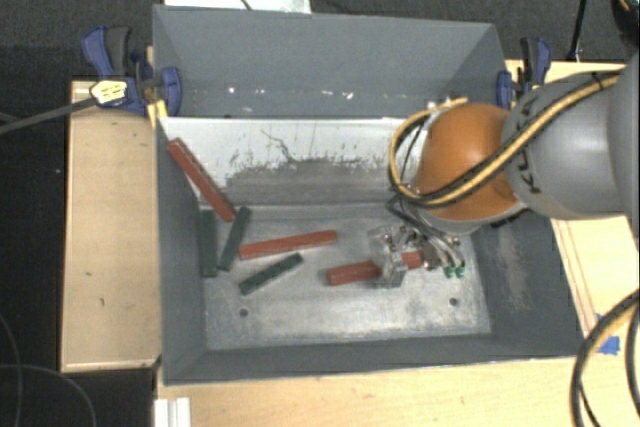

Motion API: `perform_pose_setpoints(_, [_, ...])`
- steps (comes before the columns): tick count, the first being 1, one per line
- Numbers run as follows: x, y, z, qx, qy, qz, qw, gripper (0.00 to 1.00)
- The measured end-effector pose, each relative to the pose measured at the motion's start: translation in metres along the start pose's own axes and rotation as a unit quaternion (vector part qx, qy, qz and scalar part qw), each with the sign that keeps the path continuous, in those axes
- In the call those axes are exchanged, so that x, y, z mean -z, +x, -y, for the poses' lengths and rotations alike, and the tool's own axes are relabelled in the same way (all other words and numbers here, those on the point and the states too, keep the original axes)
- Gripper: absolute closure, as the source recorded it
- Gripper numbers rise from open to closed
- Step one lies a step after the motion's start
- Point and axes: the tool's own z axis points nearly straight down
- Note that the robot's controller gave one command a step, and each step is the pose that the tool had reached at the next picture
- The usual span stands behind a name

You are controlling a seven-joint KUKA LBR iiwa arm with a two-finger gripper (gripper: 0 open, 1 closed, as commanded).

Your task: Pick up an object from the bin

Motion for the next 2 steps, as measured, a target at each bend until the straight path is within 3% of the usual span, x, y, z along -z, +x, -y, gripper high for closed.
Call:
perform_pose_setpoints(1, [0.128, -0.011, -0.014, 0.014, 0.001, 0.0054, 0.9999, 1.00])
perform_pose_setpoints(2, [0.265, -0.018, 0.005, 0.152, 0.002, 0.0057, 0.9883, 1.00])
